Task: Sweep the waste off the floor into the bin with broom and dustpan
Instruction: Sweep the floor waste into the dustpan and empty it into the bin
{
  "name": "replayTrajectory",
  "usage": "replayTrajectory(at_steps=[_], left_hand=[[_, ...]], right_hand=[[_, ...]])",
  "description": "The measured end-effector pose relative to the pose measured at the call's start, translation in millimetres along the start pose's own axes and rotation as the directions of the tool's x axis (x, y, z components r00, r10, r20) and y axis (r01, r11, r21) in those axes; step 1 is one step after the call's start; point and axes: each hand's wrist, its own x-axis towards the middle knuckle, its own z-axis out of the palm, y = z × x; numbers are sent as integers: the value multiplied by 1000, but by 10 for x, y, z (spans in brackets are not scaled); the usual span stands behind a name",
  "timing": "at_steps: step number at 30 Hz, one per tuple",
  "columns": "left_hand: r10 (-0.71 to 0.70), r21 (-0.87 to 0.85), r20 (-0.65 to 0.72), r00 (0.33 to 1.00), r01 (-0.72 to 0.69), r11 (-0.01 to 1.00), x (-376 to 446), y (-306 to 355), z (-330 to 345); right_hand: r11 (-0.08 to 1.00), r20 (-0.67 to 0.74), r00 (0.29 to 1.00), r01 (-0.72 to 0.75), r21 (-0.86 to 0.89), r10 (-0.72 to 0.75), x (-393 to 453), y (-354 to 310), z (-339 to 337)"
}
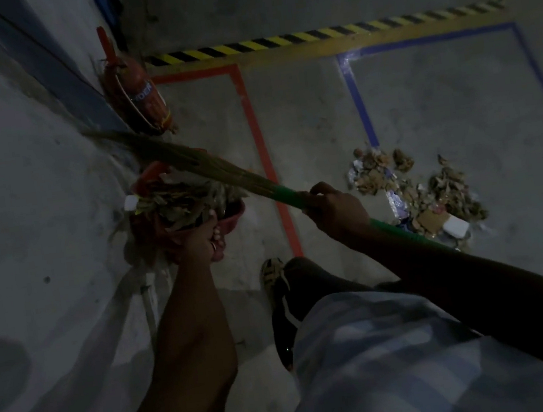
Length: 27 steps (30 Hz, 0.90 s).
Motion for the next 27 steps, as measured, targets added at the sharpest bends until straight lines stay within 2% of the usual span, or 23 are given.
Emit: replayTrajectory(at_steps=[2,5,12,14,17,23,27], left_hand=[[51,1,-2,999,-51,999,-27,8,-14],[-44,-4,-2,999,44,999,164,-53,-58],[122,65,-89,989,-116,991,52,-352,-145],[33,17,-99,995,-31,999,53,-361,-100],[-123,-167,-64,990,111,980,36,-462,11],[-99,-274,-51,994,81,958,-235,-756,374],[-73,-255,-72,995,52,966,-511,-926,754]], right_hand=[[1000,-14,1000,-11,-2,11,-20,18,9],[1000,-36,999,-20,-10,20,-100,60,15],[998,-105,994,-24,59,30,-302,174,-90],[995,-131,990,-43,85,54,-338,226,-131],[995,-148,988,-40,93,53,-400,355,-183],[991,-163,983,-59,123,79,-596,842,-212],[983,-177,975,-104,152,131,-920,1238,-283]])
